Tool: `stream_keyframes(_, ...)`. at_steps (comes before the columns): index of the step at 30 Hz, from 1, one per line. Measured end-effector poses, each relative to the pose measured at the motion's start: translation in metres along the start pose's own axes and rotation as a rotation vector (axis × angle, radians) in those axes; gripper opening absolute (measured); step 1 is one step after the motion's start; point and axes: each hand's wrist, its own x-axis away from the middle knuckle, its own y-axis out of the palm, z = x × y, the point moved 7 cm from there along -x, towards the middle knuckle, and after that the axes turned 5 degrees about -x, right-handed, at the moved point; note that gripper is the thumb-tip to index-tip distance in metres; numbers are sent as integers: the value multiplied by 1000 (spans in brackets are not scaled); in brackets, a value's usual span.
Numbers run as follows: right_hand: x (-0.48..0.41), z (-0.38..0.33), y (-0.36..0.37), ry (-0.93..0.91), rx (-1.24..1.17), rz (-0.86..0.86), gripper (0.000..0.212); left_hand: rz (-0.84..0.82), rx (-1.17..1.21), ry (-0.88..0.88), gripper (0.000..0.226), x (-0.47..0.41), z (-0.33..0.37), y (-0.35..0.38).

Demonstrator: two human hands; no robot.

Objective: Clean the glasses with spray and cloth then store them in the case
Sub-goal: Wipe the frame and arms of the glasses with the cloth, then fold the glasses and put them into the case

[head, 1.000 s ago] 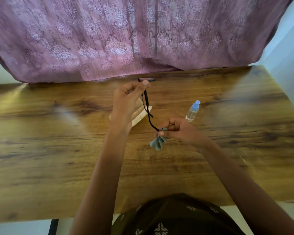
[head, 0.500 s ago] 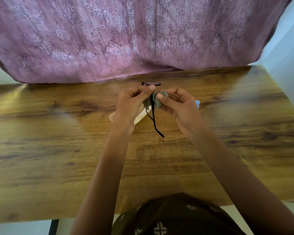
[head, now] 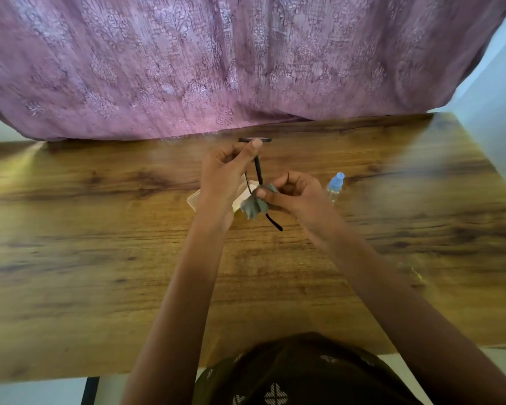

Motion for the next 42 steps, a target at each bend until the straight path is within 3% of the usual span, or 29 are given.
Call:
stream_keyframes(15,10,25,-24,124,178,-51,18,-13,-6,65,18,4,8,-3)
stream_keyframes(20,12,44,-51,241,456,0,21,-11,-23,92,12,0,15,-7)
stream_keyframes(25,6,47,-70,136,675,166,22,-49,-194,145,13,-1,16,-18)
stream_keyframes(31,-1,52,-68,176,861,31,30,-65,-408,241,10,2,16,-31)
stream_keyframes(37,-5,30,-78,91,584,230,17,-166,-469,294,15,4,13,-34)
stream_keyframes(42,-7,22,-90,184,65,320,36,-239,-460,335,27,9,10,-31)
